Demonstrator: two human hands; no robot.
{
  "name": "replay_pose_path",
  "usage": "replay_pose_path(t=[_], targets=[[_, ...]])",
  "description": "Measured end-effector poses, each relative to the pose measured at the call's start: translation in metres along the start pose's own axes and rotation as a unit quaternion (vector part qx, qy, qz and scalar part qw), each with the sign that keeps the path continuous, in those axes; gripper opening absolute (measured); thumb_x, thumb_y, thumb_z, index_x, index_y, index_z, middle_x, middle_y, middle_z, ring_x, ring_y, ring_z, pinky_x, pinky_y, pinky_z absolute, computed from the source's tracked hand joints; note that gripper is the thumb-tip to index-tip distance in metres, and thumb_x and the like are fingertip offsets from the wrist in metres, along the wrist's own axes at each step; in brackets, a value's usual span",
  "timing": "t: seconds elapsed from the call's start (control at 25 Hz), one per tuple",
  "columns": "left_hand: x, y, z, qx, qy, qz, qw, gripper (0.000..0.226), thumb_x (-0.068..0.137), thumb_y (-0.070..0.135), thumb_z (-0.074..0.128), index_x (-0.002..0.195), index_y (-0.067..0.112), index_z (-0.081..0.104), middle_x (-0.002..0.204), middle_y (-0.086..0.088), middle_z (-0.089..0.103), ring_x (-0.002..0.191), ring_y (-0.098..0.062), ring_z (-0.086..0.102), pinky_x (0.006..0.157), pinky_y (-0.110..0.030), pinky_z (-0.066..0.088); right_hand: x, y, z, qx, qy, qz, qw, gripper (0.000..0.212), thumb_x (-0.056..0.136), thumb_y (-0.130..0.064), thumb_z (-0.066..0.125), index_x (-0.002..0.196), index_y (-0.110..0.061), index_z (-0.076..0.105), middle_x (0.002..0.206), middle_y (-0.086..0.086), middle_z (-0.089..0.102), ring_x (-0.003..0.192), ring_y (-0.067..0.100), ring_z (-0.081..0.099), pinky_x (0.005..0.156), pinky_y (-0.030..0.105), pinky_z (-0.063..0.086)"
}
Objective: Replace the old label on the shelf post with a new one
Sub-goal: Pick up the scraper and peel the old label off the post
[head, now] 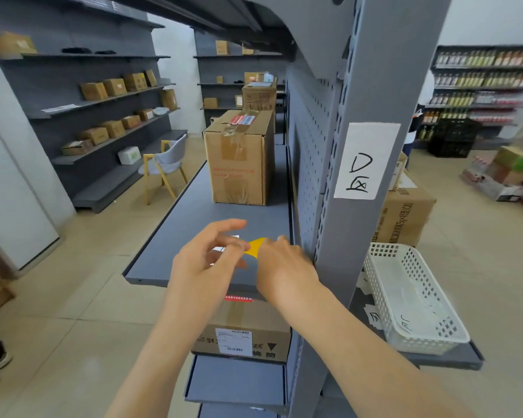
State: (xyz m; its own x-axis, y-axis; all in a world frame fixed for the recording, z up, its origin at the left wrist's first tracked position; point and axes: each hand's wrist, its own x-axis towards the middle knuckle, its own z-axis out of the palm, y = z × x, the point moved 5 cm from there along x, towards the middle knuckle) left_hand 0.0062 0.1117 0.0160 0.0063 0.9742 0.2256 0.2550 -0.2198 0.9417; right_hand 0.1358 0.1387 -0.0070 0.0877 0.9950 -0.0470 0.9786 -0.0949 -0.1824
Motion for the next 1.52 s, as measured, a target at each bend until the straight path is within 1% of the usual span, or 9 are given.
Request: replay_pose_path(t=[0.24,0.44,0.64,0.8,0.88,1.0,1.16,1.36,1.52], targets=[[0.018,0.017,0.010,-0.020,-0.034,0.038,0.998,0.032,0.096,0.008,0.060,0.110,0.034,0.072,0.088,0.010,0.077,0.073,-0.006,0.075,0.072,-0.024,0.059,0.014,0.001,0.000,0.037,-0.049,0.034,0.998,0.027,0.096,-0.012,0.052,0.121,-0.009,0.060,0.128,0.018,0.051,0.116,0.035,0.058,0.091,0.041,0.051],[0.021,0.021,0.010,-0.034,-0.045,0.061,0.997,0.034,0.096,0.007,0.059,0.109,0.035,0.072,0.088,0.008,0.076,0.075,-0.011,0.074,0.068,-0.025,0.062,0.001,-0.008,-0.009,0.076,-0.012,0.013,0.997,0.003,0.093,-0.016,0.054,0.093,-0.014,0.056,0.104,0.014,0.064,0.106,0.034,0.066,0.084,0.040,0.056],[0.020,0.043,0.005,-0.083,-0.008,0.110,0.990,0.033,0.095,0.006,0.061,0.102,0.036,0.073,0.088,0.005,0.075,0.074,-0.004,0.072,0.069,-0.018,0.057,-0.032,-0.002,-0.038,0.155,0.025,-0.011,0.987,0.023,0.100,-0.031,0.055,0.114,-0.013,0.055,0.109,0.013,0.064,0.106,0.036,0.064,0.082,0.040,0.053],[0.011,0.069,-0.005,-0.126,0.043,0.180,0.975,0.033,0.096,0.007,0.061,0.096,0.038,0.071,0.089,0.010,0.072,0.081,-0.009,0.068,0.072,-0.022,0.057,-0.069,0.010,-0.059,0.194,0.105,-0.074,0.972,0.016,0.098,-0.044,0.050,0.106,-0.031,0.046,0.081,0.003,0.067,0.080,0.031,0.064,0.075,0.041,0.057],[0.009,0.080,-0.007,-0.141,0.046,0.205,0.967,0.030,0.096,0.008,0.060,0.096,0.036,0.070,0.088,0.007,0.071,0.083,-0.012,0.068,0.073,-0.025,0.055,-0.088,0.026,-0.068,0.222,0.157,-0.096,0.958,0.014,0.097,-0.052,0.044,0.105,-0.041,0.043,0.071,0.001,0.067,0.068,0.024,0.063,0.067,0.039,0.056],[0.015,0.089,0.000,-0.148,0.018,0.207,0.967,0.021,0.099,0.012,0.057,0.091,0.030,0.066,0.083,0.005,0.071,0.075,-0.006,0.067,0.067,-0.019,0.055,-0.121,0.058,-0.080,0.313,0.222,-0.084,0.920,0.021,0.095,-0.060,0.038,0.106,-0.048,0.052,0.067,0.002,0.064,0.055,0.012,0.057,0.053,0.030,0.046],[0.024,0.081,0.026,-0.113,-0.048,0.172,0.977,0.017,0.097,0.029,0.060,0.087,0.041,0.065,0.086,0.012,0.072,0.080,-0.010,0.069,0.075,-0.029,0.055,-0.144,0.095,-0.082,0.419,0.316,-0.050,0.850,0.025,0.088,-0.057,0.048,0.105,-0.045,0.062,0.052,-0.004,0.050,0.044,0.007,0.040,0.045,0.035,0.035],[0.014,0.085,0.043,-0.041,-0.053,0.207,0.976,0.012,0.090,0.025,0.072,0.091,0.037,0.071,0.085,0.021,0.073,0.080,0.001,0.068,0.070,-0.008,0.051,-0.140,0.118,-0.069,0.434,0.348,-0.012,0.831,0.026,0.096,-0.054,0.053,0.108,-0.036,0.066,0.051,-0.005,0.037,0.048,0.013,0.033,0.045,0.039,0.028],[0.010,0.088,0.048,0.039,-0.022,0.281,0.959,0.018,0.083,0.027,0.081,0.097,0.034,0.071,0.079,0.017,0.073,0.083,-0.006,0.069,0.070,-0.013,0.053,-0.135,0.119,-0.066,0.447,0.341,-0.023,0.826,0.023,0.089,-0.049,0.048,0.103,-0.040,0.064,0.054,0.000,0.045,0.049,0.019,0.039,0.048,0.041,0.036]])
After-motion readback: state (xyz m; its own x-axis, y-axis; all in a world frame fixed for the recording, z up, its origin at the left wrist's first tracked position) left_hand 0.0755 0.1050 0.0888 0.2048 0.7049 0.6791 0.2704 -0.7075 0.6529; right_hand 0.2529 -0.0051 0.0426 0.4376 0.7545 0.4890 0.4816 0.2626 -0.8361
